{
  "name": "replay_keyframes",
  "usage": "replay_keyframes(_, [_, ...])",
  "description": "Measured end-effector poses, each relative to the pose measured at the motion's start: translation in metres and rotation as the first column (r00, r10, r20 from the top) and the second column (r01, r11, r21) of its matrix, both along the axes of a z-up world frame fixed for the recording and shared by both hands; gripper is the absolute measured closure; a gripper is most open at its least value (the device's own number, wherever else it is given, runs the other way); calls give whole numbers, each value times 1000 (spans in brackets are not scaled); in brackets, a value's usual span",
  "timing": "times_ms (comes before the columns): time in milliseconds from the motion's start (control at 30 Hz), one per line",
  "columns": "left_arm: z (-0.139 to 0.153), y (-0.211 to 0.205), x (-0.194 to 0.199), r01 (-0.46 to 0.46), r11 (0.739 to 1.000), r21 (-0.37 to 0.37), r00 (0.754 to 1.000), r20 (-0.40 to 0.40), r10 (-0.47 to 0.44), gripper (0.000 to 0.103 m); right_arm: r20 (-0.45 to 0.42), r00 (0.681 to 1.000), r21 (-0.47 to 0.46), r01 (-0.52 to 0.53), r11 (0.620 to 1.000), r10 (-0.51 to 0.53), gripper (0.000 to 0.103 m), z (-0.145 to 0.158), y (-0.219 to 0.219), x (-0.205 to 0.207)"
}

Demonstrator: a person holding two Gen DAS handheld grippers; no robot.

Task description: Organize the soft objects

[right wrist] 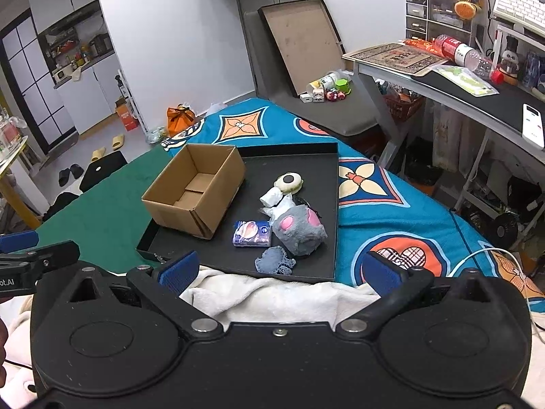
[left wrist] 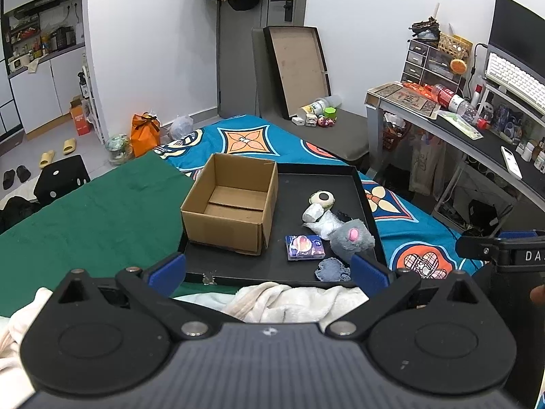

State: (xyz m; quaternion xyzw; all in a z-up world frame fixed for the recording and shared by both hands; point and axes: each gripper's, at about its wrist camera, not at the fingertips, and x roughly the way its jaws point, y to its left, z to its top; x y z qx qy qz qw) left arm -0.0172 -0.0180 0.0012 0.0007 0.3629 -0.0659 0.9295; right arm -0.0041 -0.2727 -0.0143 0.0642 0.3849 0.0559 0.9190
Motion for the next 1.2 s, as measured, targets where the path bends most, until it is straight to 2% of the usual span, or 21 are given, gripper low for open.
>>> replay_keyframes(333, [2, 2, -3, 1, 1000, -4, 1000, 1, -1, 1, 8, 1000, -4, 2, 1000, -2, 0, 2, 0, -2])
replay_keyframes(500, [5, 5, -4, 1, 1000, -29, 1000, -1, -1, 1, 14, 1000, -10, -2, 1000, 2, 0, 4, 2, -2])
replay_keyframes(1200, [3, 7, -4, 1, 1000, -16, 1000, -3, -1, 1, 12, 1000, -14, -3, 1000, 3, 0, 3, 4, -3])
